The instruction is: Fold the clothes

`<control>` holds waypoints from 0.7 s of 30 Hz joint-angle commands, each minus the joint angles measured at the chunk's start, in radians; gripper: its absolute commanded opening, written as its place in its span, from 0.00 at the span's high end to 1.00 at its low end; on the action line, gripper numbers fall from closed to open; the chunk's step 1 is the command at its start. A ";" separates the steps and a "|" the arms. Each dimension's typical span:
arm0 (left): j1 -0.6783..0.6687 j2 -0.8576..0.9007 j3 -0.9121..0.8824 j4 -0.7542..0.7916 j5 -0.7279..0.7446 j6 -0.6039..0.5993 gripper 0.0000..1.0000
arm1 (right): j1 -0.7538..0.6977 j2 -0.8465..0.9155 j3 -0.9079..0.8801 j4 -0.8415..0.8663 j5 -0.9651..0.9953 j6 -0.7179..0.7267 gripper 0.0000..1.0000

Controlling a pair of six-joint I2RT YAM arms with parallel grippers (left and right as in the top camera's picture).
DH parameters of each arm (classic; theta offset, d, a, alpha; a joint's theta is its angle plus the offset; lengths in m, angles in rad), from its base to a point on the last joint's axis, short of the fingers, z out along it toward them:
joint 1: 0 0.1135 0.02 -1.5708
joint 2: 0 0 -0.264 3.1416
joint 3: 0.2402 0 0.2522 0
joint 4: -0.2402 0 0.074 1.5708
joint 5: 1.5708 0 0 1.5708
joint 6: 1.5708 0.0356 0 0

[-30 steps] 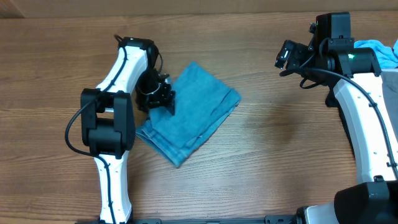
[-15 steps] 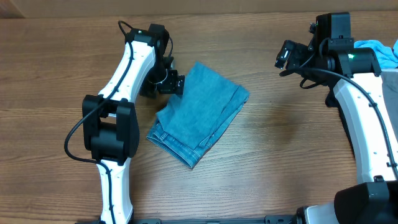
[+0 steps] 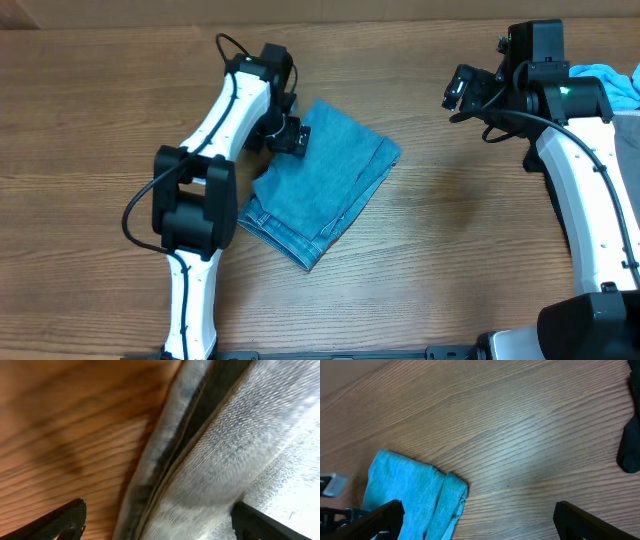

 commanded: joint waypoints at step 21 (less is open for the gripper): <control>-0.026 0.020 -0.289 0.154 0.039 0.065 0.44 | -0.002 -0.002 -0.002 0.003 0.002 -0.006 0.00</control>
